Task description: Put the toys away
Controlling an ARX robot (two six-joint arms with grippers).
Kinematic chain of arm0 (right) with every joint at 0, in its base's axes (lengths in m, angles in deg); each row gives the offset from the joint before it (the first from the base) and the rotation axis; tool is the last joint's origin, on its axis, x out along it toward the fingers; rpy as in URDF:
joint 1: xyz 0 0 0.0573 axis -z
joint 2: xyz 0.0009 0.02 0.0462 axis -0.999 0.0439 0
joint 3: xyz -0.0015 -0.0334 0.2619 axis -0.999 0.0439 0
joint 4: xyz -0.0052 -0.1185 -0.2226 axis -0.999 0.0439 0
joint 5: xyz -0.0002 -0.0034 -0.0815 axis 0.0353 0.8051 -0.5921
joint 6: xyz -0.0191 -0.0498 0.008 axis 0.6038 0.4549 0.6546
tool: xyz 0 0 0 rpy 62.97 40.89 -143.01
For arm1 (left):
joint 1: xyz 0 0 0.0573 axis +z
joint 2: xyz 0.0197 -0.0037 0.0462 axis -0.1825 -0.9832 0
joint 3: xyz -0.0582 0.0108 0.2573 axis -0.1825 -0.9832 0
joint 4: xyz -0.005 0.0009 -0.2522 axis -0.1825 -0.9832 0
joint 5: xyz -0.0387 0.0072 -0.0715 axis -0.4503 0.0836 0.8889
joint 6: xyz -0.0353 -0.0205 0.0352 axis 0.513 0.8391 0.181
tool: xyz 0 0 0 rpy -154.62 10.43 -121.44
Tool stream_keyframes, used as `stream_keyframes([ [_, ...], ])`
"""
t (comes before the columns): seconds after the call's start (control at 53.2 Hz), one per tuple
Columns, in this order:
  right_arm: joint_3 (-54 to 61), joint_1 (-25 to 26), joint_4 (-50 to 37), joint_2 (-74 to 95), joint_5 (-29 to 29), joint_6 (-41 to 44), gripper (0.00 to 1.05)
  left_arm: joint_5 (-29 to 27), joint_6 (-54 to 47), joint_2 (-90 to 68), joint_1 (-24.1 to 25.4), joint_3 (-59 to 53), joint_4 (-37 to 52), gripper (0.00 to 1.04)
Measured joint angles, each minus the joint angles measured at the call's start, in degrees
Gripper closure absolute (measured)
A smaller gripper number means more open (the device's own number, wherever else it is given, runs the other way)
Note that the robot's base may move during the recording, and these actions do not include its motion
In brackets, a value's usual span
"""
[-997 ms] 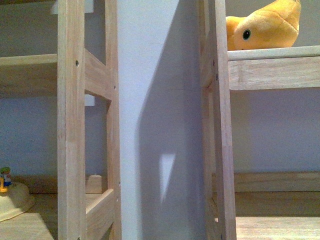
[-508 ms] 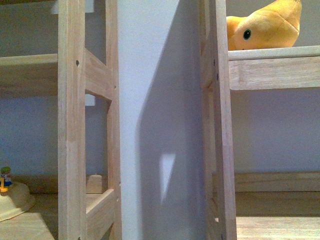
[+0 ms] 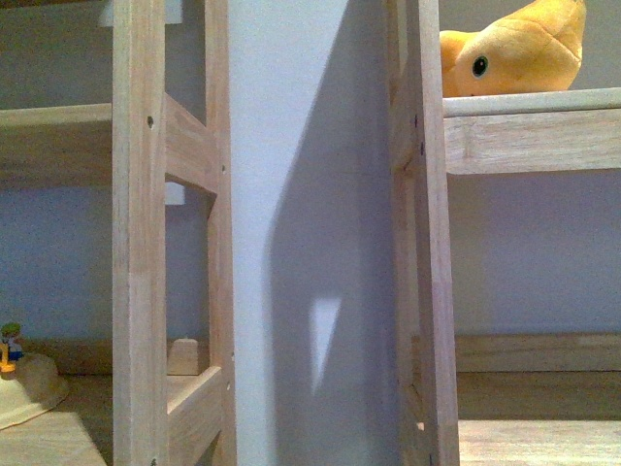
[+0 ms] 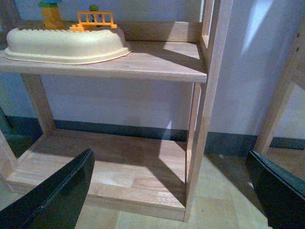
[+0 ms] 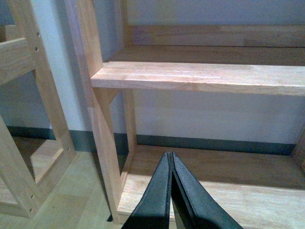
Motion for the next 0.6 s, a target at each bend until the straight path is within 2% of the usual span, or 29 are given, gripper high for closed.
stream_keyframes([
  [0.169,0.0,0.0,0.0,-0.02,0.02,0.11,1.0,0.0,0.0,0.0,0.0,0.0,0.0,0.06],
  [0.263,0.0,0.0,0.0,-0.04,0.04,0.09,0.84,0.02,0.0,0.0,0.0,0.0,0.0,0.06],
  [0.32,0.0,0.0,0.0,-0.04,0.02,0.09,0.71,0.0,0.0,0.0,0.0,0.0,0.0,0.06],
  [0.451,0.0,0.0,0.0,-0.04,0.02,0.09,0.48,0.0,0.0,0.0,0.0,0.0,0.0,0.06],
  [0.508,0.0,0.0,0.0,-0.04,0.02,0.09,0.35,0.0,0.0,0.0,0.0,0.0,0.0,0.06],
  [0.602,0.0,0.0,0.0,-0.04,0.04,0.09,0.2,0.0,0.0,0.0,0.0,0.0,0.0,0.06],
])
